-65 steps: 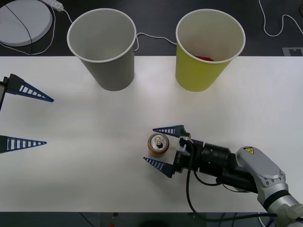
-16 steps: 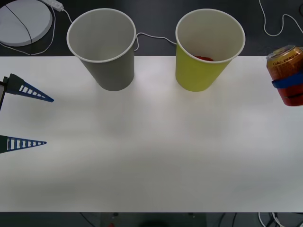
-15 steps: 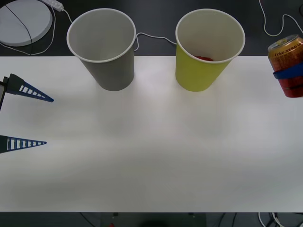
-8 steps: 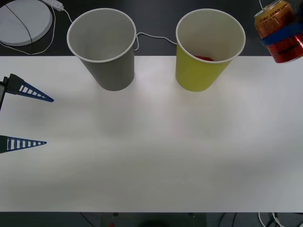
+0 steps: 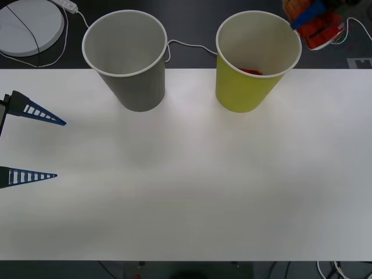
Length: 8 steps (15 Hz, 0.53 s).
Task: Put the can into the green bin and the plastic bottle into the gray bin
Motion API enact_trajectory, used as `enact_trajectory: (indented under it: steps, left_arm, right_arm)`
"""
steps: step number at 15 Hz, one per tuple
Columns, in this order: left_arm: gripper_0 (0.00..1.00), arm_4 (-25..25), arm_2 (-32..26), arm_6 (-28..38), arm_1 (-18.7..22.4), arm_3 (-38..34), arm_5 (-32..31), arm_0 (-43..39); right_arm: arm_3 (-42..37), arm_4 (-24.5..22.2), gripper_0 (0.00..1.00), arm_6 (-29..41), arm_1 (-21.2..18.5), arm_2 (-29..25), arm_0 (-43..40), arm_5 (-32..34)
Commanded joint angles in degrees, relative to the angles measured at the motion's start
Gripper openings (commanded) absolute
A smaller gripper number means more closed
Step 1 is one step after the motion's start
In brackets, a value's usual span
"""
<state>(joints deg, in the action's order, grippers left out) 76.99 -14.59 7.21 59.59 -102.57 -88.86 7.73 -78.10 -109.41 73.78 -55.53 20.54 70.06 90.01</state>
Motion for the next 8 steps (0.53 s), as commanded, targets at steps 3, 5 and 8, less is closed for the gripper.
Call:
enact_trajectory:
  steps: [3, 5, 8]
  left_arm:
    - [1.0, 0.0, 0.0, 0.0, 0.0, 0.0, 0.0, 0.0]
    - [1.0, 0.0, 0.0, 0.0, 0.0, 0.0, 0.0, 0.0]
    - [1.0, 0.0, 0.0, 0.0, 0.0, 0.0, 0.0, 0.0]
  right_arm:
    - [4.2, -10.1, 0.0, -0.8, 8.0, 1.1, 2.8, 0.0]
    - [5.6, -13.4, 0.0, -0.8, 10.6, 1.6, 4.2, 0.0]
    - [6.6, -15.2, 0.0, -2.4, 12.3, 2.1, 5.2, 0.0]
